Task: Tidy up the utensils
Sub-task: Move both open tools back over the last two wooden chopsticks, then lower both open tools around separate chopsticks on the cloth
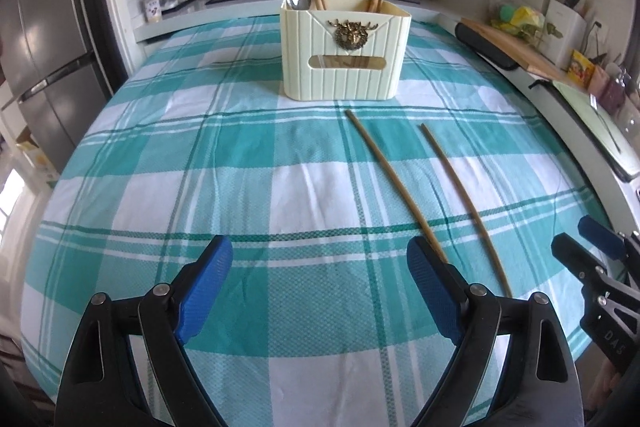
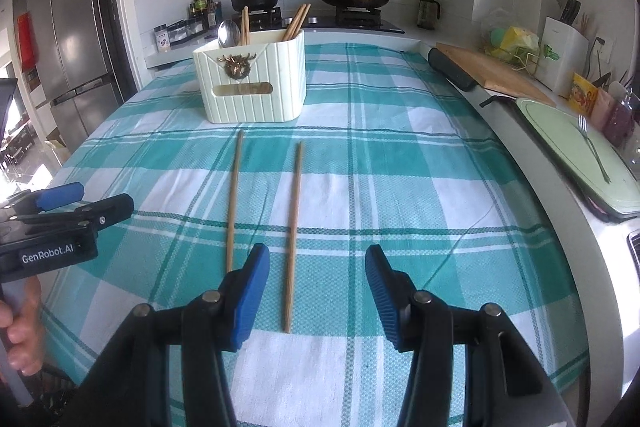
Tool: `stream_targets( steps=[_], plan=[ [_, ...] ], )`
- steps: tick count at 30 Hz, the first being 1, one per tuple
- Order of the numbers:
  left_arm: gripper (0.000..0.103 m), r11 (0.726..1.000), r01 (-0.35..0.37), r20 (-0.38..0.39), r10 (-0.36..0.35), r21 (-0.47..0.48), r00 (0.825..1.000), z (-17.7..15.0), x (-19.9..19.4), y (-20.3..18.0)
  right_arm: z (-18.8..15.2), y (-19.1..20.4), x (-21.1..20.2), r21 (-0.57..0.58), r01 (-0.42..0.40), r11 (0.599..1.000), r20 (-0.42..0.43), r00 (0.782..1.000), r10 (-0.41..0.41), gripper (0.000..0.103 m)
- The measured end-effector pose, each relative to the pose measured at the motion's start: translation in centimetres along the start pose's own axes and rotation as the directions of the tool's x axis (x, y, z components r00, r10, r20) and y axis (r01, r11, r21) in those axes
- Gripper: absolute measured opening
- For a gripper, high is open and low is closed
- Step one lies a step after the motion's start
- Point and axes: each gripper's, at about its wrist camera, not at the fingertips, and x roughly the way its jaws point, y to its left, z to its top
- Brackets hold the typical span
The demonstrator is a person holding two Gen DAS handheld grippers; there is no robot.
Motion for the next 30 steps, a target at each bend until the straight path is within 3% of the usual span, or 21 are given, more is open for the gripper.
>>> stream_targets(
  steps=[9, 18, 24, 30],
  plan=[
    [0.090, 1.000, 0.003, -0.046, -0.004, -0.004, 0.999, -0.7, 1.7, -0.6, -0.4, -0.8, 0.9, -0.008, 0.085, 0.996, -0.023, 0.996, -0.085, 0.051],
    [0.090, 0.997, 0.036, -0.095, -0.042, -0.065, 0.995, -0.6, 3.6, -0.1, -1.1, -1.8, 2.7, 0.028, 0.052, 0.998, -0.063, 0.997, -0.050, 0.051],
    [0.090, 0.993, 0.076, -0.086, -0.084, -0.094, 0.993, 2.4, 5.7, -1.0, 0.4, -2.7, 3.7, 0.031, 0.024, 0.999, -0.064, 0.998, -0.022, 0.051],
    [0.090, 0.994, 0.073, -0.117, -0.082, -0.085, 0.990, 6.4, 10.4, -2.2, 3.0, -2.2, 6.3, -0.014, -0.039, 0.999, -0.087, 0.996, 0.038, 0.051]
  ],
)
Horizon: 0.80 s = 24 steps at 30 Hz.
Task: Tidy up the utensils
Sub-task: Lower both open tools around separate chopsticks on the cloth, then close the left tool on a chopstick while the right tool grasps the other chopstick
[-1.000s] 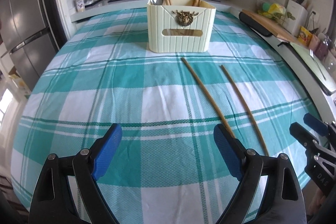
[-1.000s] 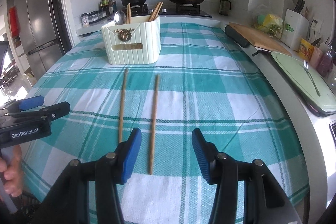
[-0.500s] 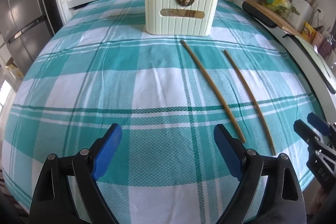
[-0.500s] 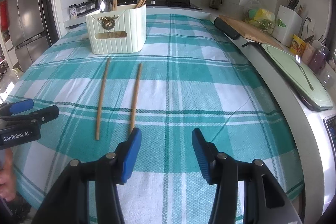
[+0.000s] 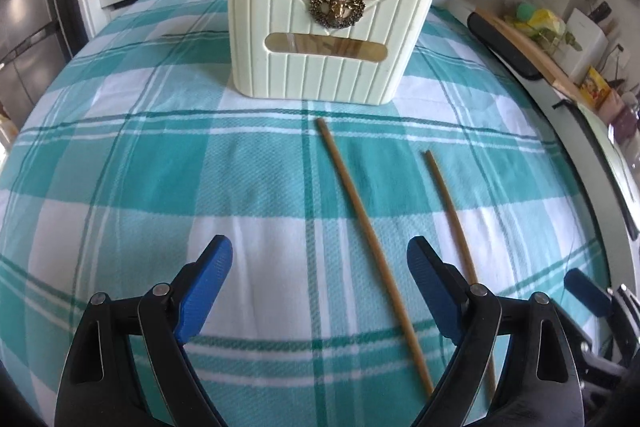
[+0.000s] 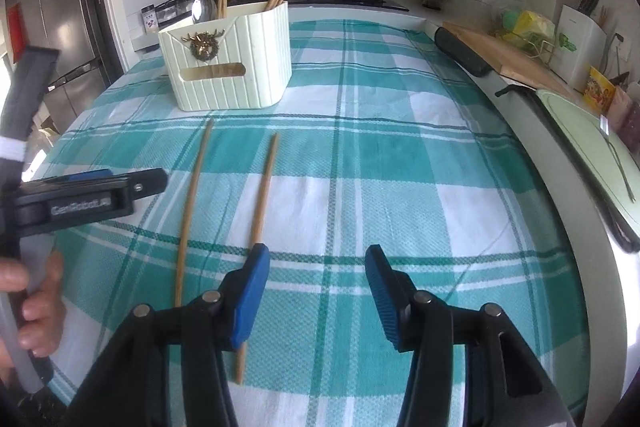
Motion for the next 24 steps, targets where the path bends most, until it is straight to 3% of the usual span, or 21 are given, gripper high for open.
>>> stream_targets(
  steps=[7, 11, 13, 16, 19, 24],
  plan=[
    [0.082, 0.998, -0.064, -0.043, 0.065, 0.028, 0.997, 2.8, 4.5, -0.3, 3.5, 1.8, 4.3, -0.039, -0.161, 0.986, -0.047, 0.986, 0.159, 0.050],
    [0.081, 0.988, -0.115, -0.008, 0.117, 0.100, 0.993, 2.5, 4.8, -1.3, 4.4, 2.3, 6.9, -0.064, -0.186, 0.980, -0.097, 0.979, 0.179, 0.047],
    [0.075, 0.984, -0.107, 0.022, 0.105, 0.144, 0.994, 1.9, 4.3, -1.8, 4.2, 2.9, 7.8, -0.108, -0.180, 0.978, -0.130, 0.978, 0.166, 0.029],
    [0.061, 0.975, -0.072, 0.038, 0.066, 0.209, 0.997, 1.0, 3.6, -2.1, 3.5, 3.0, 8.0, -0.159, -0.138, 0.978, -0.137, 0.984, 0.117, 0.013],
    [0.059, 0.967, -0.019, 0.015, 0.015, 0.254, 1.000, 0.5, 3.1, -1.5, 3.1, 2.1, 7.5, -0.135, -0.134, 0.982, -0.156, 0.981, 0.113, 0.011],
    [0.063, 0.971, 0.042, -0.038, -0.033, 0.235, 0.999, 1.3, 3.1, -0.2, 3.8, 1.3, 7.9, -0.118, -0.173, 0.978, -0.179, 0.972, 0.150, 0.012]
  ],
)
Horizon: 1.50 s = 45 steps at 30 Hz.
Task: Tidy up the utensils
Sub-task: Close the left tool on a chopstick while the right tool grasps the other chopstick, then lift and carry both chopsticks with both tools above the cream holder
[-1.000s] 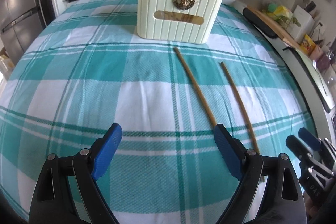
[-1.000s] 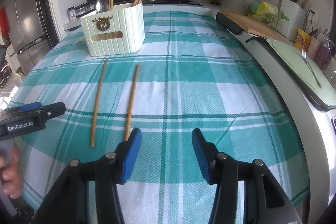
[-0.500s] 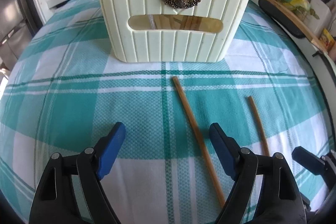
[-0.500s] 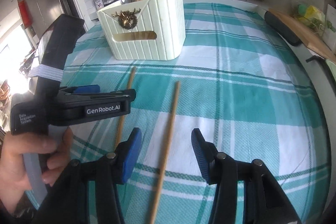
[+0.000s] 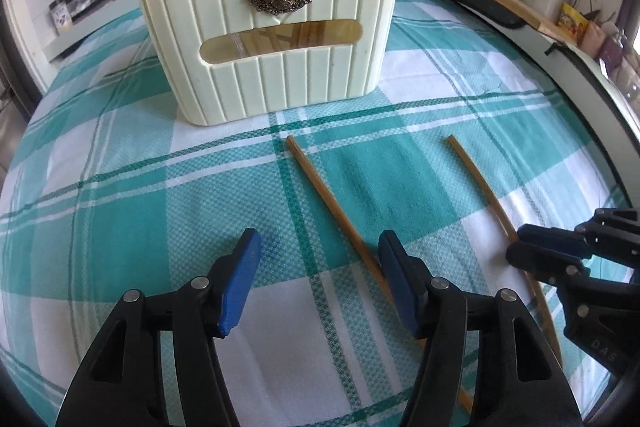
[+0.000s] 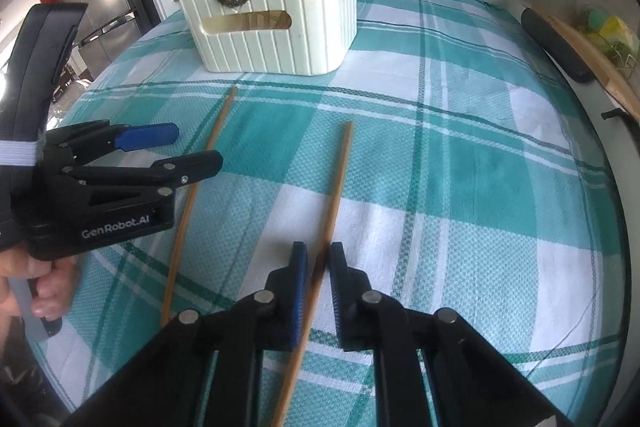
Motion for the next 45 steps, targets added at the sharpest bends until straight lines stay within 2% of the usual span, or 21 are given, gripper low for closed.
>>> stream_targets(
  steps=[5, 9, 10, 12, 13, 15, 19, 22, 24, 28, 33, 37, 41, 45],
  plan=[
    [0.062, 0.998, 0.029, -0.029, -0.031, -0.054, 0.999, 1.3, 0.7, 1.0, 2.1, 0.1, 1.4, -0.031, 0.024, 0.999, -0.012, 1.000, -0.025, 0.014],
    [0.057, 0.999, 0.000, -0.053, -0.002, -0.046, 0.999, 3.2, 2.0, 0.5, 4.5, -0.2, 2.8, -0.022, 0.016, 1.000, -0.019, 1.000, -0.016, 0.014],
    [0.055, 0.999, -0.014, -0.055, 0.013, -0.031, 0.998, 3.5, 2.2, 0.3, 5.0, -0.3, 3.1, -0.021, 0.013, 1.000, -0.018, 1.000, -0.013, 0.014],
    [0.037, 1.000, -0.016, -0.053, 0.016, -0.012, 0.998, 4.1, 2.6, -0.1, 6.1, -0.4, 3.8, -0.022, 0.003, 1.000, -0.021, 1.000, -0.003, 0.013],
    [0.032, 1.000, -0.011, -0.050, 0.010, -0.014, 0.999, 4.4, 2.8, -0.2, 6.5, -0.4, 4.1, -0.017, -0.002, 1.000, -0.022, 1.000, 0.001, 0.011],
    [0.011, 1.000, -0.010, -0.047, 0.009, -0.026, 0.999, 4.9, 3.0, -0.1, 7.3, -0.6, 4.6, -0.014, 0.003, 1.000, -0.022, 1.000, -0.003, 0.007],
    [0.003, 0.996, 0.037, -0.049, -0.041, -0.087, 0.998, 5.0, 2.6, 0.7, 8.1, -1.5, 4.8, 0.052, -0.046, 0.998, -0.014, 0.999, 0.047, 0.005],
    [0.003, 0.995, 0.048, 0.017, -0.047, -0.087, 0.999, 4.7, -0.1, 1.1, 8.1, -2.0, 2.9, 0.089, -0.080, 0.993, 0.038, 0.996, 0.077, 0.005],
    [0.003, 0.993, 0.068, 0.066, -0.062, -0.096, 0.996, 4.7, -2.6, 1.4, 8.3, -2.2, 0.3, 0.105, -0.109, 0.988, 0.100, 0.990, 0.099, 0.005],
    [0.003, 0.991, 0.097, 0.187, -0.078, -0.095, 0.979, 4.8, -8.7, 2.1, 8.6, -1.4, -6.4, 0.092, -0.138, 0.986, 0.235, 0.965, 0.113, 0.005],
    [0.004, 0.988, 0.131, 0.306, -0.102, -0.077, 0.946, 5.1, -14.8, 2.6, 8.2, 0.5, -14.0, 0.048, -0.142, 0.989, 0.381, 0.918, 0.114, 0.005],
    [0.004, 0.987, 0.148, 0.373, -0.113, -0.067, 0.921, 4.5, -18.3, 3.7, 7.6, 1.9, -17.7, 0.025, -0.124, 0.992, 0.451, 0.887, 0.099, 0.005],
    [0.003, 0.987, 0.150, 0.429, -0.107, -0.066, 0.897, 4.2, -20.2, 4.1, 7.5, 3.2, -19.9, 0.011, -0.090, 0.996, 0.506, 0.860, 0.072, 0.005],
    [0.002, 0.986, 0.151, 0.455, -0.101, -0.074, 0.885, 3.9, -21.7, 4.9, 7.8, 4.1, -21.3, 0.001, -0.061, 0.998, 0.540, 0.840, 0.051, 0.005]
  ],
)
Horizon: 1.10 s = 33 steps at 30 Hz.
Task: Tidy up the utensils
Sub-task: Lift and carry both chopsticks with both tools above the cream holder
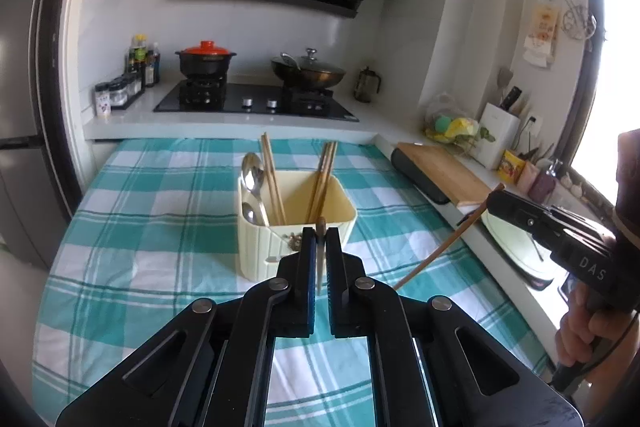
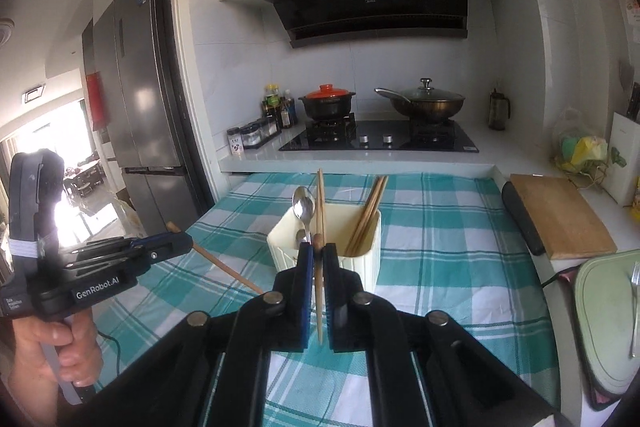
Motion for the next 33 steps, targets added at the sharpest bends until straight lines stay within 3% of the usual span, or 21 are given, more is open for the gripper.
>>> stream_targets(
  steps=[19, 33],
  plan=[
    [0.002, 0.999, 0.045, 0.048, -0.046, 0.022, 0.998, 2.8, -3.2, 0.5, 2.6, -0.2, -2.9, -0.001, -0.008, 1.000, 0.061, 0.998, 0.008, 0.005],
    [0.002, 0.999, 0.026, 0.128, -0.031, 0.044, 0.991, 10.9, -2.0, 0.9, 9.6, -0.3, -0.7, -0.053, 0.017, 0.998, 0.118, 0.993, -0.011, 0.005]
  ],
)
